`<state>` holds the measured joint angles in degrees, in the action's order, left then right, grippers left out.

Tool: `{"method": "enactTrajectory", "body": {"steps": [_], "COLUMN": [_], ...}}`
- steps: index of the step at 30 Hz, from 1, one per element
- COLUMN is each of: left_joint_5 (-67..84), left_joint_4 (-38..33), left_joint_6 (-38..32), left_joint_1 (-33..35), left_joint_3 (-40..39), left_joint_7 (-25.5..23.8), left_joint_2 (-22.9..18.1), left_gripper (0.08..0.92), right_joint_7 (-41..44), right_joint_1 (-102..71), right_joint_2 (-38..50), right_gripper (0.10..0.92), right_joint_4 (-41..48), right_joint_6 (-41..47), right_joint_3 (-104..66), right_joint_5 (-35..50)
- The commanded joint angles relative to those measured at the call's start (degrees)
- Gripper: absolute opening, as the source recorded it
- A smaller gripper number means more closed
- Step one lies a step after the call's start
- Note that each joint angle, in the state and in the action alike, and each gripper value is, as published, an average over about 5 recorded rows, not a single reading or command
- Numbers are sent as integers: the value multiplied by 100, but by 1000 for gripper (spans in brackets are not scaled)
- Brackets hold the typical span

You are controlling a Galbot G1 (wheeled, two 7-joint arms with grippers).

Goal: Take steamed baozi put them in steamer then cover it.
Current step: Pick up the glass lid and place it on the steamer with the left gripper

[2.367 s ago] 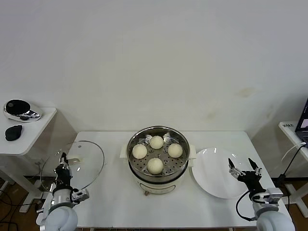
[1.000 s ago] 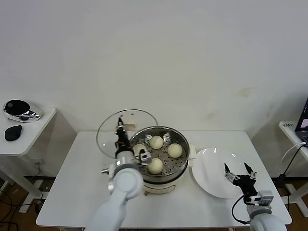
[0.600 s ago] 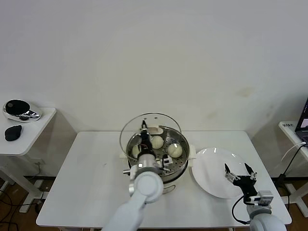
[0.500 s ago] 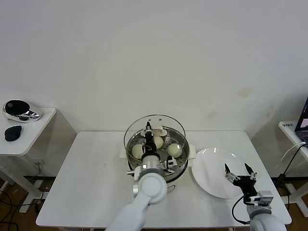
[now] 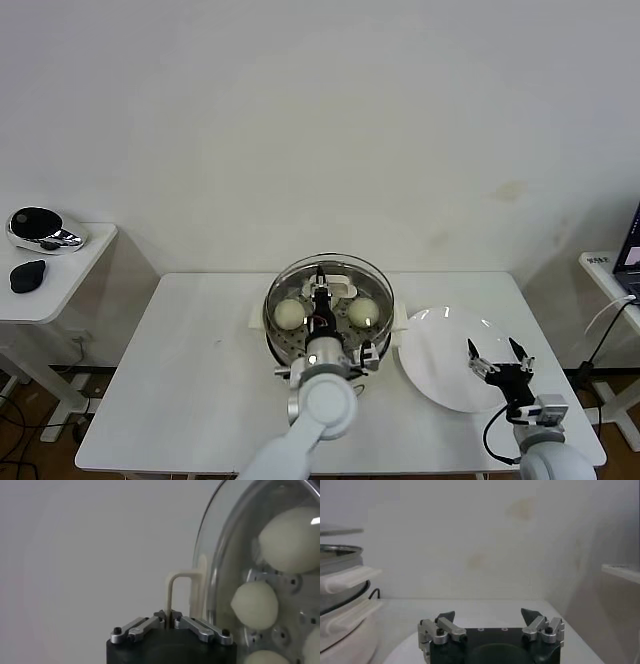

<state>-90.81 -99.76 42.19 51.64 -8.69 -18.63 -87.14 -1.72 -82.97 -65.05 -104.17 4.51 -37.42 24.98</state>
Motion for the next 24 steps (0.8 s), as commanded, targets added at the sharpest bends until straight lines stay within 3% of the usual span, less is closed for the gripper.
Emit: {"method": "enactTrajectory", "body": {"steps": [1, 24], "left_joint_5": [-174, -244], "left_joint_4": [-89, -13], "left_joint_6": [259, 251], "left_joint_1": [111, 208], "left_joint_3": [-118, -26], "left_joint_7": [-215, -175], "left_joint_2": [-39, -26], "left_gripper": [141, 141], "right_joint_7": [0, 2], "right_joint_1": [8, 31], "right_joint_2": [5, -4], "right_gripper": [823, 823], "right_joint_4": [24, 76], "right_joint_6": [-10, -31], "right_joint_3": [14, 63], "right_joint_5": [-6, -52]}}
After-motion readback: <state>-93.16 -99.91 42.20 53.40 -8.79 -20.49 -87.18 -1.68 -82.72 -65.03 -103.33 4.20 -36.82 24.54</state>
